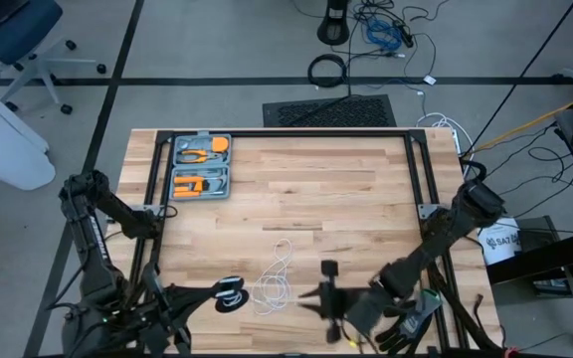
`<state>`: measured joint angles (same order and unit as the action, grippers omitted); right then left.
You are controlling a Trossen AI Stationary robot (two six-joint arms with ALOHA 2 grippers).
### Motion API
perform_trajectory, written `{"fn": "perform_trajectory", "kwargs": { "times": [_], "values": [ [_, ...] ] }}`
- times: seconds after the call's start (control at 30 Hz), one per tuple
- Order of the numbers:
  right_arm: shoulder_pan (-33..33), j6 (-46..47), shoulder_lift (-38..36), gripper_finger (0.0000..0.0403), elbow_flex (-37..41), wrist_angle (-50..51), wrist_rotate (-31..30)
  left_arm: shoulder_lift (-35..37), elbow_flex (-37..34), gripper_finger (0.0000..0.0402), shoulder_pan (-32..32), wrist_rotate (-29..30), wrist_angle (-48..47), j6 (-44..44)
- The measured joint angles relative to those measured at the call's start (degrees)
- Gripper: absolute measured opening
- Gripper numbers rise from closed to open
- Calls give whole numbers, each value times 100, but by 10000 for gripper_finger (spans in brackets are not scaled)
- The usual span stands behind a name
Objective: Coil cords
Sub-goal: Uncoil the white wire from the spool
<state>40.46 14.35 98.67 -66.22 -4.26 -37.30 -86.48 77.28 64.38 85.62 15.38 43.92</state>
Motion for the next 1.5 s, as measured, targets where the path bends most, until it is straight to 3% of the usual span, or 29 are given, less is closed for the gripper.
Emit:
{"fn": "perform_trajectory", "kwargs": {
  "times": [0.17, 0.4, 0.5, 0.87, 1.23, 1.5],
  "values": [
    [213, -628, 15, 138, 2, -1231, -1072, 0, 0, 2, -157, -1, -2, -4],
    [50, -2724, 430, 206, -4, -4152, -451, 0, 2, 2, -428, -469, -109, -157],
    [-44, -3303, 601, 217, -4, -4754, -452, -1, 2, 2, -526, -645, -148, -162],
    [-513, -3294, 782, 196, 0, -4858, -131, -15, -83, 2, -843, -1331, -219, -447],
    [-479, -3651, 820, 135, 0, -5132, -167, -15, -87, 2, -888, -1342, -437, -507],
    [-476, -3695, 811, 120, 0, -5354, -168, -15, -90, 2, -888, -1338, -436, -518]
  ]
}}
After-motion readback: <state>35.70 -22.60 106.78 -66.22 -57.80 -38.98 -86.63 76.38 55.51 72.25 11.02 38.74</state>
